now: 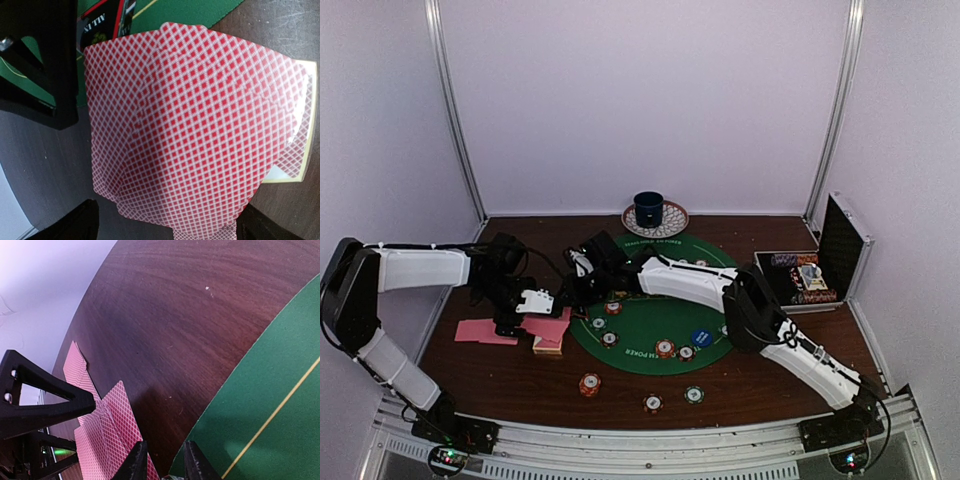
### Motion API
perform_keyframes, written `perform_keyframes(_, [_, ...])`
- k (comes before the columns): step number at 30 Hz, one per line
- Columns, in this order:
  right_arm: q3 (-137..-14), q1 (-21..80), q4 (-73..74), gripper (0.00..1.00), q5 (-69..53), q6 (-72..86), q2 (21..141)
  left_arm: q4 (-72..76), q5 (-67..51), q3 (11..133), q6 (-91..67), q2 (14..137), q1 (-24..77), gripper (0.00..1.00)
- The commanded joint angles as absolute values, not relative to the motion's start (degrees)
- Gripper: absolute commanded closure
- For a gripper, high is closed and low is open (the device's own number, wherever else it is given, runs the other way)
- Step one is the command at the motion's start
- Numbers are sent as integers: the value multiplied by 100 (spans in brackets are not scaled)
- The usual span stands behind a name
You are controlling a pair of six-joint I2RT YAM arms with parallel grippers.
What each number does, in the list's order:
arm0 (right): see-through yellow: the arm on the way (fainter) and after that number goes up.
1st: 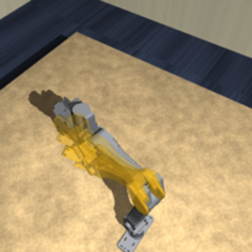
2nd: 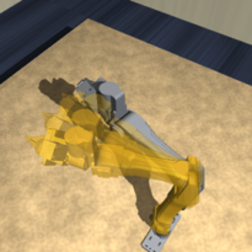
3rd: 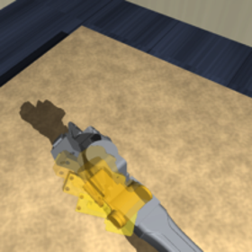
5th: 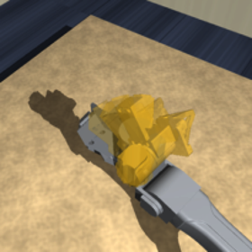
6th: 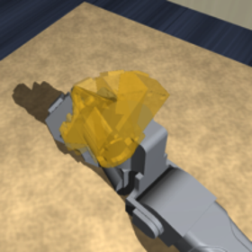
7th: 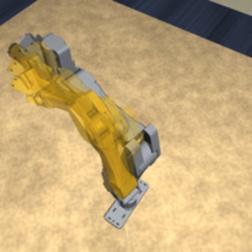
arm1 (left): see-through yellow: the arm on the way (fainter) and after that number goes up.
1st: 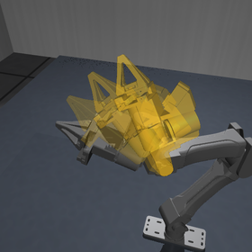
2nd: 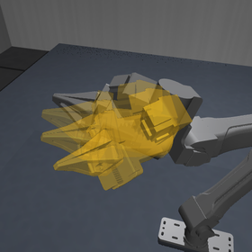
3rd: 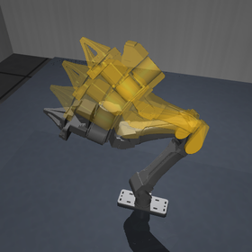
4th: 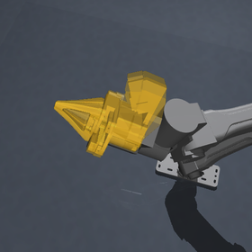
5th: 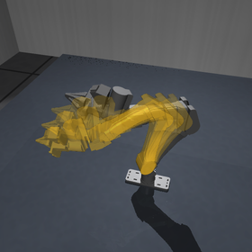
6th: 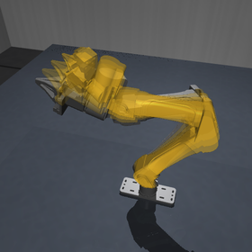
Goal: Distribute texas hold em gaming equipment
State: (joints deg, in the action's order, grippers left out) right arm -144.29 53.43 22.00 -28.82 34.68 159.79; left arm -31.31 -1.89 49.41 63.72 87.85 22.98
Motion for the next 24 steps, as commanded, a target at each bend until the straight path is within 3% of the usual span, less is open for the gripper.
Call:
perform_keyframes(1, [-14645,5437,2078,71,-2978,3387,16091,-3008,-195,4996,6357,8805,2338,2])
perform_keyframes(24, [-14818,5590,1856,74,-3275,3409,16331,-2945,-192,4975,6362,8932,2379,2])
